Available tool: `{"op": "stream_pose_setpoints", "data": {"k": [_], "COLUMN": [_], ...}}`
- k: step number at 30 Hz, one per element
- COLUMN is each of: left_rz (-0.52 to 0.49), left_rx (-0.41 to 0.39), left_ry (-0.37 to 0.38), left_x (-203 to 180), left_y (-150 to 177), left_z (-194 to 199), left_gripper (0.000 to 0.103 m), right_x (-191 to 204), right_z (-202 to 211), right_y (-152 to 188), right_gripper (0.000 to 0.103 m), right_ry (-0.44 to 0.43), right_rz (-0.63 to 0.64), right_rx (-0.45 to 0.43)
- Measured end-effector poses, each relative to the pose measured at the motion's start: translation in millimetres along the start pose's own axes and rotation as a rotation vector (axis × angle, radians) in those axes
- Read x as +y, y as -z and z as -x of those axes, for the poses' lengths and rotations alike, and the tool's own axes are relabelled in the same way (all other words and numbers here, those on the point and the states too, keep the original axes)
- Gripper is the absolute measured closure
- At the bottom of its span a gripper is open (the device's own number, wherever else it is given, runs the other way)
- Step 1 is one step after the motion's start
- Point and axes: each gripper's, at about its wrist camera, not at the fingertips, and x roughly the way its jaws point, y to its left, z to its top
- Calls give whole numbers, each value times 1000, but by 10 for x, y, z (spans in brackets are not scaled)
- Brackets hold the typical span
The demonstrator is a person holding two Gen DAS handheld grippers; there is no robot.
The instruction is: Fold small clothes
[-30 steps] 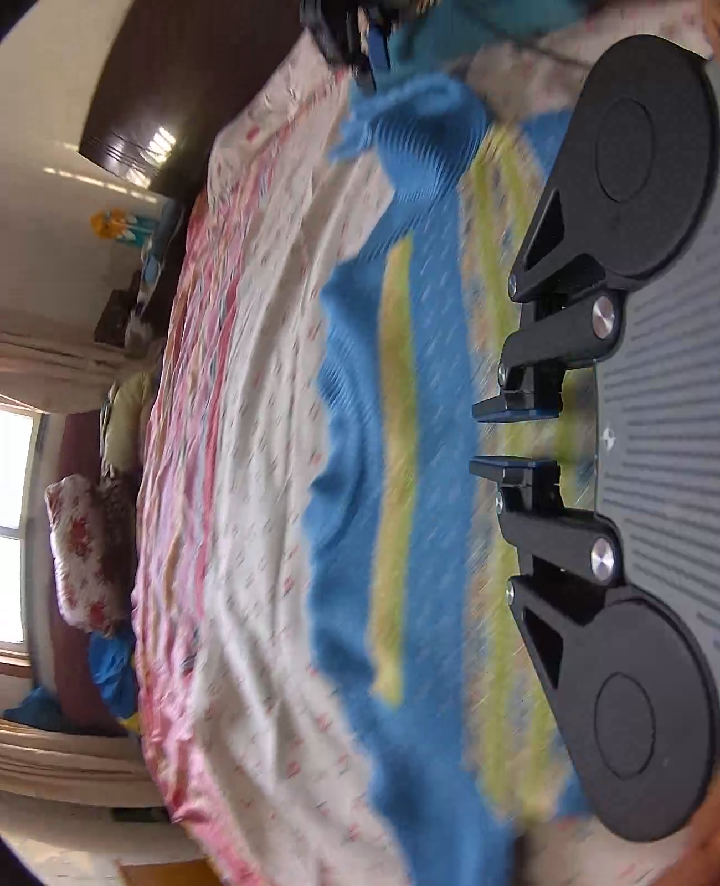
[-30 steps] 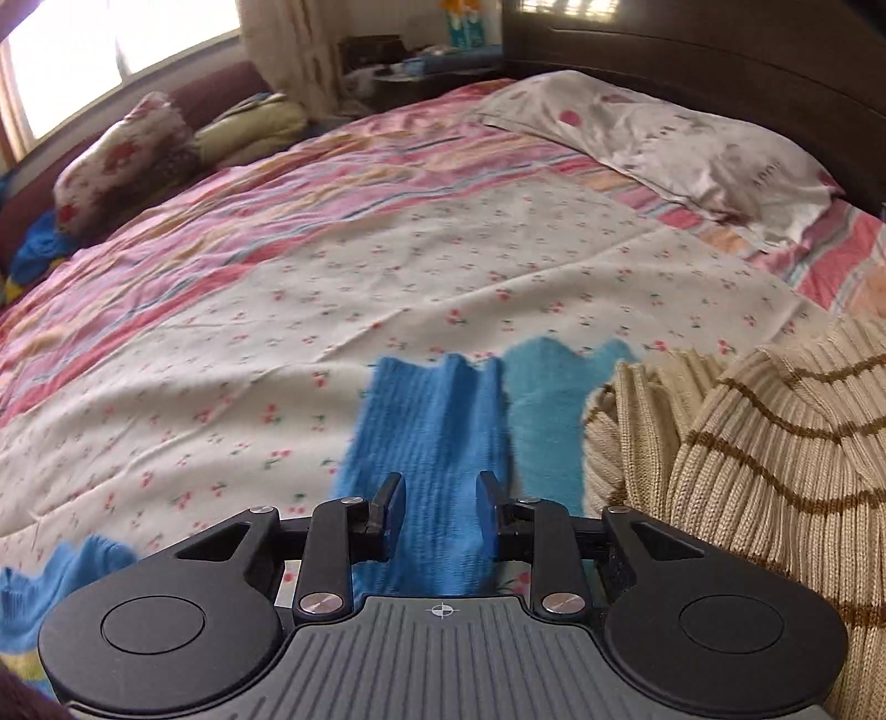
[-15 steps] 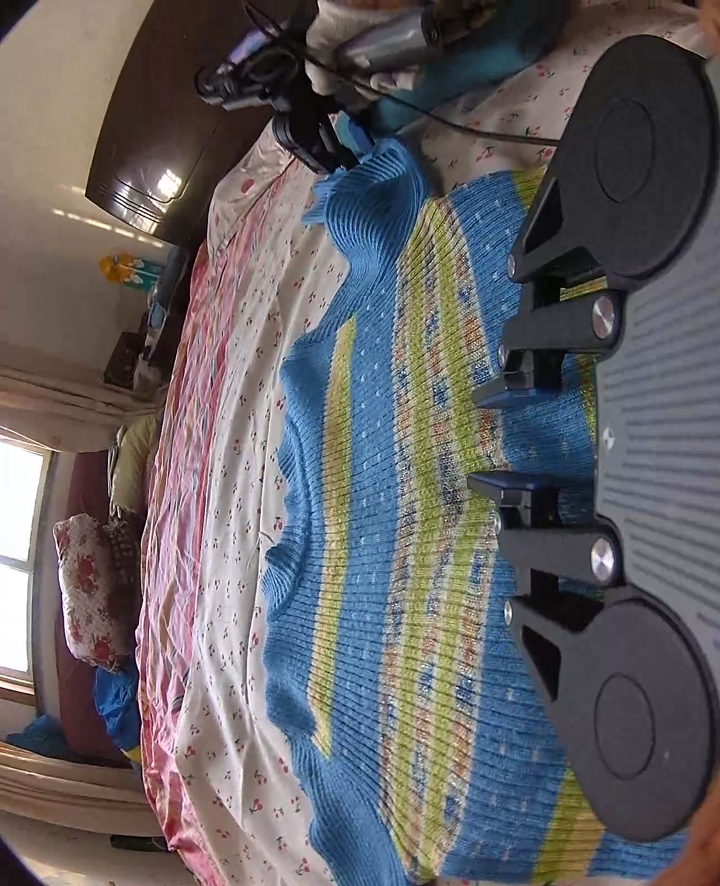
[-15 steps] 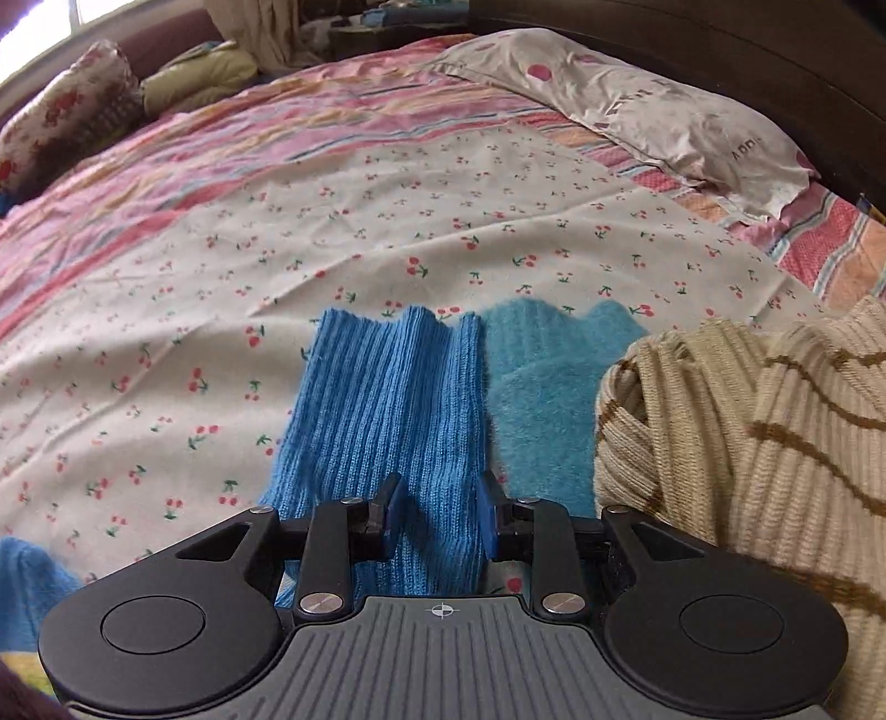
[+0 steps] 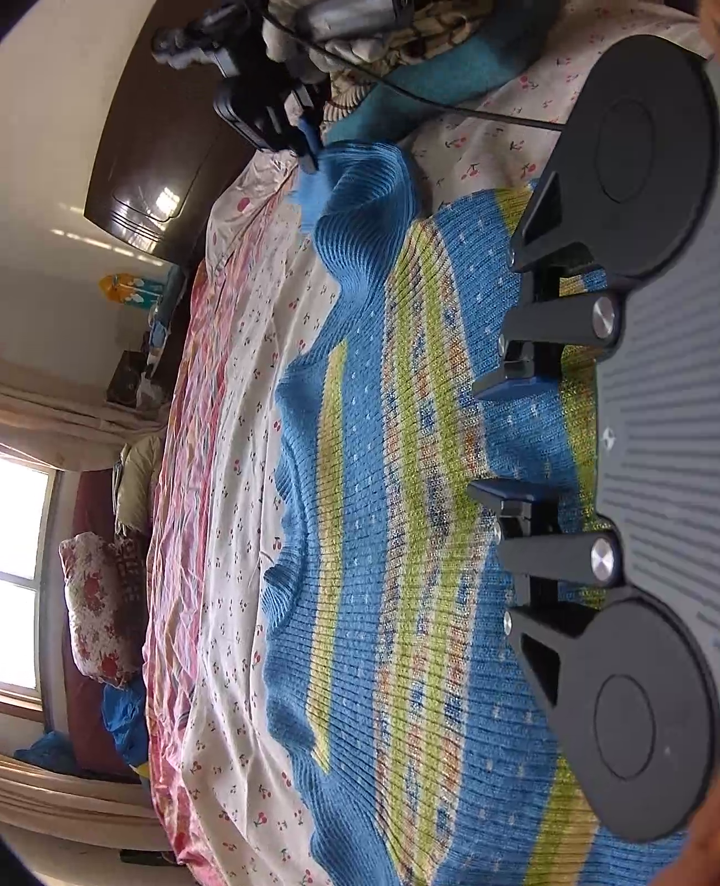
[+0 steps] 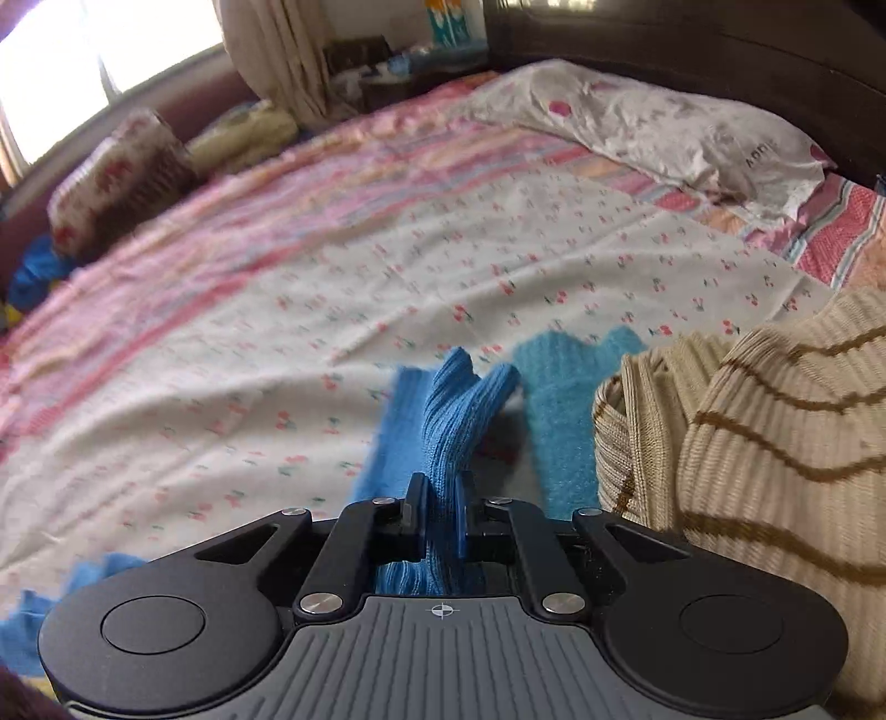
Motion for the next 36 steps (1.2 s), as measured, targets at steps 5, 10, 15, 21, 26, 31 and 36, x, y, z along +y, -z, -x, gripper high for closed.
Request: {"op": "stream_pose_setpoints", "data": {"k": [5, 10, 15, 21, 26, 31, 36], "left_rz": [26, 44, 54, 90, 157, 245, 285], "left_rx": [8, 6, -11, -41, -55, -63, -73], "left_ry": [24, 33, 31, -7, -47, -85, -124], "left_x": [77, 118, 183, 354, 582, 810, 915], "left_y": [-24, -46, -88, -157, -202, -209, -195], "left_z": [10, 40, 103, 169, 186, 206, 268], "left_gripper": [66, 66, 66, 66, 66, 66, 66], "right_x": [110, 551, 1096, 1709, 2022, 2122, 2041], "right_z": [349, 688, 831, 771, 757, 783, 841], "right_y": [-37, 38, 255, 782, 1290, 1652, 1851], "right_gripper": [94, 94, 94, 94, 92, 87, 86], "right_ry": [-80, -203, -319, -384, -447, -516, -537], "right_rz": [-40, 55, 169, 374, 590, 778, 894], "right_rx": [-67, -118, -99, -44, 8, 66, 140]}}
